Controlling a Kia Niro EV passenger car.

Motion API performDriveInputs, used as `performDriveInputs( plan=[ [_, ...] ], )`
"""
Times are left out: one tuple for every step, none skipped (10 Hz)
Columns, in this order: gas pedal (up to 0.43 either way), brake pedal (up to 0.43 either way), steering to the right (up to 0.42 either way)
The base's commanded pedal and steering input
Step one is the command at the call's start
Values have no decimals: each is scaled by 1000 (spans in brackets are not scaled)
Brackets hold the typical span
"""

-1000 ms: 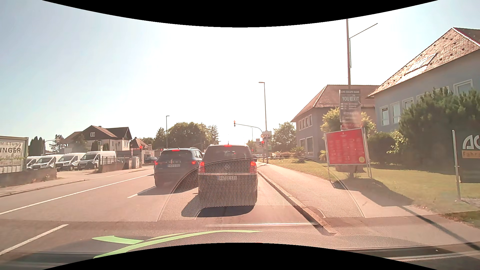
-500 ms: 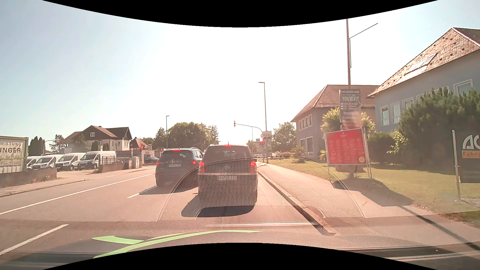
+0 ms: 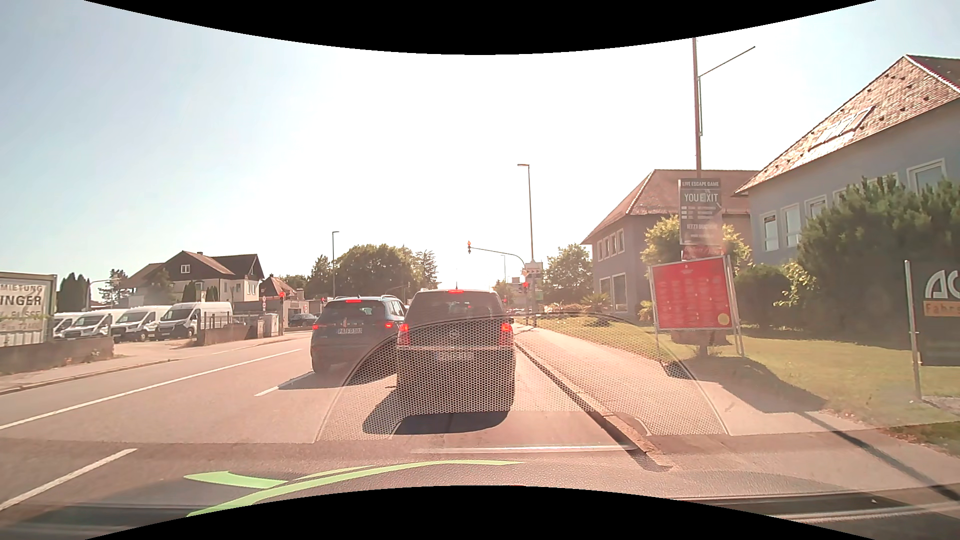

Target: Follow the waypoints while adhering to traffic rules and regulations

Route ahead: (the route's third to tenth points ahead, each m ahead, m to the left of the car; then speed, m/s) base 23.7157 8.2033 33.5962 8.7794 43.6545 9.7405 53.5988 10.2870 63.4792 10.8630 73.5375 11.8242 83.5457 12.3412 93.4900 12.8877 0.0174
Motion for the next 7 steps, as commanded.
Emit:
performDriveInputs(
  plan=[
    [0, 372, -1],
    [0, 366, -1],
    [0, 372, -1],
    [0, 372, -1],
    [0, 366, -1],
    [0, 372, -1],
    [0, 366, -1]
  ],
)
